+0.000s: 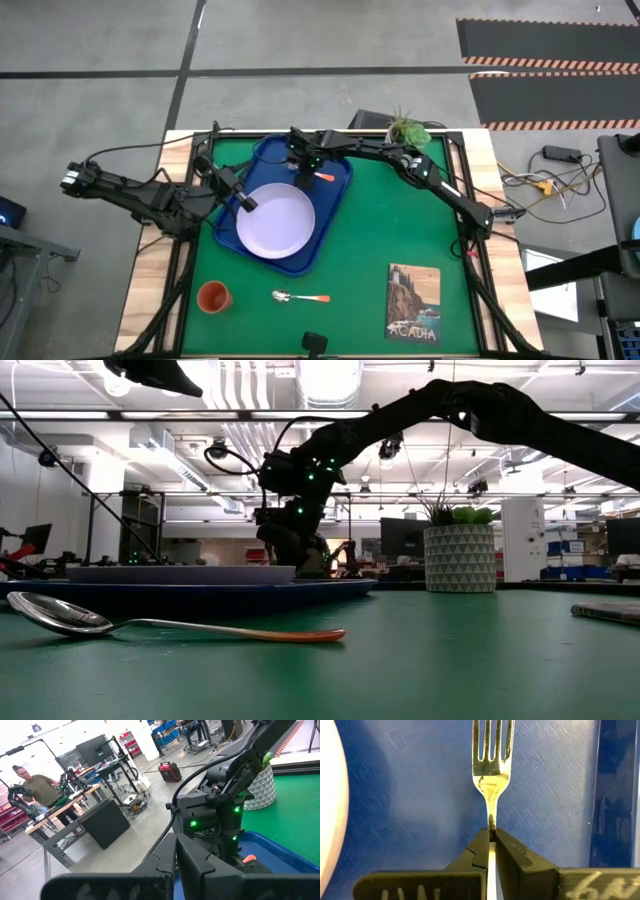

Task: Pick and place plate/cup/fork/spoon on tray
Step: Put the orange fork on the blue tray on the right of the white plate

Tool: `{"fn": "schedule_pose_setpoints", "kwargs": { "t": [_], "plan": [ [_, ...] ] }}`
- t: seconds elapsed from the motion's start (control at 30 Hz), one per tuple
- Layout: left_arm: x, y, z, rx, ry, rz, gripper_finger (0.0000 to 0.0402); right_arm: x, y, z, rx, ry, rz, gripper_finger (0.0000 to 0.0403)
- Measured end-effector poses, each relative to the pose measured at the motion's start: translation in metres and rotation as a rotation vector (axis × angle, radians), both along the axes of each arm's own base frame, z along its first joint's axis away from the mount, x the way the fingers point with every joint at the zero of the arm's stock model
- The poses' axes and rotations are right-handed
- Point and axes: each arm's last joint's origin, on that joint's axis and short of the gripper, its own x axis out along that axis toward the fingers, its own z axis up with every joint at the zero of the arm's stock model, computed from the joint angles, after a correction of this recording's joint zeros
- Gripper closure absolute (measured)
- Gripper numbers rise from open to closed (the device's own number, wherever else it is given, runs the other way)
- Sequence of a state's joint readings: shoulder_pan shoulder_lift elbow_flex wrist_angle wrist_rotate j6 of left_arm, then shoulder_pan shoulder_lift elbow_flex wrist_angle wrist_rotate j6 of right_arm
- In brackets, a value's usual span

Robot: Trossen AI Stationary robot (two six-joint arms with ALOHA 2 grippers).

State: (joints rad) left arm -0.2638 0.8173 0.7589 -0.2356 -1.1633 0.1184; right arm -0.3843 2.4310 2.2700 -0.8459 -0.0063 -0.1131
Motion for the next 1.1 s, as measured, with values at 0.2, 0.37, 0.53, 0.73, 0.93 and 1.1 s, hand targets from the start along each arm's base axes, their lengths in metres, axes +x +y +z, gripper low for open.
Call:
{"fn": "schedule_pose_setpoints", "kwargs": {
  "t": [0.2, 0.37, 0.53, 0.73, 0.93, 1.1],
  "plan": [
    [0.0, 0.0, 0.0, 0.0, 0.0, 0.0, 0.0402, 0.0, 0.0, -0.003, 0.0, 0.004, -0.011, 0.0394],
    [0.0, 0.0, 0.0, 0.0, 0.0, 0.0, 0.0402, -0.001, 0.0, -0.011, 0.0, 0.006, -0.012, 0.0394],
    [0.0, 0.0, 0.0, 0.0, 0.0, 0.0, 0.0402, -0.001, 0.0, -0.013, -0.004, -0.002, -0.013, 0.0391],
    [0.0, 0.0, 0.0, 0.0, 0.0, 0.0, 0.0402, 0.0, -0.001, -0.013, -0.002, -0.015, -0.031, 0.037],
    [0.0, 0.0, 0.0, 0.0, 0.0, 0.0, 0.0402, 0.0, -0.002, -0.013, -0.019, -0.012, -0.054, 0.0341],
    [0.0, 0.0, 0.0, 0.0, 0.0, 0.0, 0.0402, 0.001, -0.002, -0.01, -0.037, -0.01, -0.056, 0.0317]
  ]
}}
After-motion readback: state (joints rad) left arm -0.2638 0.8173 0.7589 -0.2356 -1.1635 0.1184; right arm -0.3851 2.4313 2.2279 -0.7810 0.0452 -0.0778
